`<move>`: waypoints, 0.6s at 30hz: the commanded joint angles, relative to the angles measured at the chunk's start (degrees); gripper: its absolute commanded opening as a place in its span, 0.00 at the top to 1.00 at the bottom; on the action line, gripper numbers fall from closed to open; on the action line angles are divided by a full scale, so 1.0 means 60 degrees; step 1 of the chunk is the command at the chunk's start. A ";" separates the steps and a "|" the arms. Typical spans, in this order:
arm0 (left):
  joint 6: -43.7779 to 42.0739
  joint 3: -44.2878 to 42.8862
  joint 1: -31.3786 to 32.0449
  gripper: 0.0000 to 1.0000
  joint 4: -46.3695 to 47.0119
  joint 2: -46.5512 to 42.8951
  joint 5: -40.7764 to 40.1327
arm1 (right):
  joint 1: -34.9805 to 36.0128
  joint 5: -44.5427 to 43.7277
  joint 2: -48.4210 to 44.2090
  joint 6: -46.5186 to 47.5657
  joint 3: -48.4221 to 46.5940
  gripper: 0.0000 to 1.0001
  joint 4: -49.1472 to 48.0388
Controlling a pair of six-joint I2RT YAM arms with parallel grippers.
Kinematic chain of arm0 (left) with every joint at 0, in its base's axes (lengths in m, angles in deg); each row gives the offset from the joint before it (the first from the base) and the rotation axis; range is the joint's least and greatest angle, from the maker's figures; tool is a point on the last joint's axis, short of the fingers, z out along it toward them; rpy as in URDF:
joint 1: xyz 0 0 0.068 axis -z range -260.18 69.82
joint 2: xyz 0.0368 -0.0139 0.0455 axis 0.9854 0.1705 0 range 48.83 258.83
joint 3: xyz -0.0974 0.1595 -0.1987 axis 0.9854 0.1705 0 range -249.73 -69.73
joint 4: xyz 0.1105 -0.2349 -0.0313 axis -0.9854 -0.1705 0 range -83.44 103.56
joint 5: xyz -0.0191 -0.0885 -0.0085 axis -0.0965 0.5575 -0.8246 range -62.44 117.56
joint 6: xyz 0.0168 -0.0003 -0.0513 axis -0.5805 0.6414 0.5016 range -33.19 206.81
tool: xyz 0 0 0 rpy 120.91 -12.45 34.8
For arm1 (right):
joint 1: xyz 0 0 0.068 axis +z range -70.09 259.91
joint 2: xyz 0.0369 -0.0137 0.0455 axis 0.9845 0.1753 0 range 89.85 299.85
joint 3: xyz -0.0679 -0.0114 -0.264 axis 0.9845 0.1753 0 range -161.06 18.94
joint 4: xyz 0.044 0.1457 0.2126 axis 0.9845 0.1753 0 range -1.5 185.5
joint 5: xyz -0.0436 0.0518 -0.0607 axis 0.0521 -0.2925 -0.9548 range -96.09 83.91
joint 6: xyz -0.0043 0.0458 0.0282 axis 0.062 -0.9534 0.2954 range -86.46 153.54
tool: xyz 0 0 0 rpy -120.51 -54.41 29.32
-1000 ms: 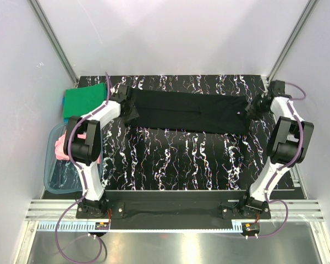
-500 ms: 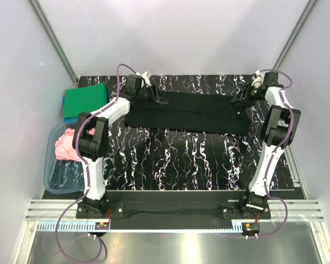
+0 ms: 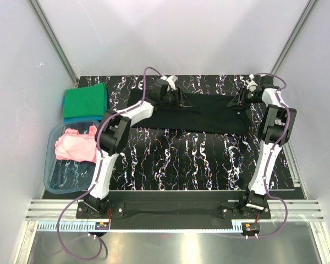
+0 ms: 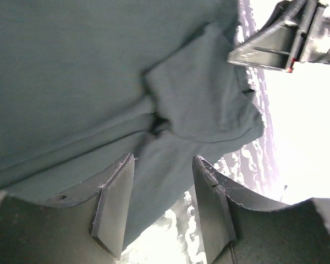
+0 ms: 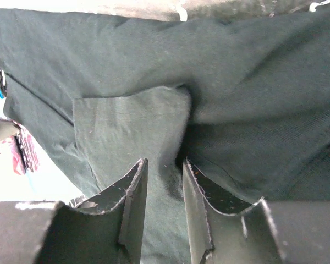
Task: Fold and stack the t-shirts
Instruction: Fold the tshirt
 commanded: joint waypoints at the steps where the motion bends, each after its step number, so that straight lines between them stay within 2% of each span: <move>1: 0.0504 -0.0193 0.0293 0.48 0.1284 0.0147 -0.0676 | 0.0128 0.0491 -0.0137 0.0180 -0.0066 0.62 -0.0280; 4: 0.0653 -0.0338 0.0468 0.48 0.1477 0.0351 -0.0969 | 0.0128 0.0404 0.0069 0.0441 -0.0491 0.58 0.0072; 6: 0.0726 -0.0586 0.0542 0.48 0.1447 0.0658 -0.1146 | 0.0143 0.0462 0.0041 0.0488 -0.0462 0.59 -0.0014; 8: 0.0814 -0.1113 0.0645 0.49 0.1185 0.1038 -0.1408 | 0.0158 0.0710 -0.0018 0.0400 -0.0360 0.69 -0.0292; 9: 0.0800 -0.1333 0.0674 0.49 0.1038 0.1157 -0.1526 | 0.0158 0.0856 -0.0018 0.0371 -0.0360 0.79 -0.0409; 12: 0.0858 -0.1716 0.0806 0.49 0.0934 0.1464 -0.1863 | 0.0318 0.0887 -0.0018 0.0501 -0.0374 0.90 -0.0469; 18: 0.0902 -0.2403 0.0967 0.49 0.0861 0.1860 -0.2128 | 0.0465 0.0785 -0.0164 0.0649 -0.0272 0.91 -0.0410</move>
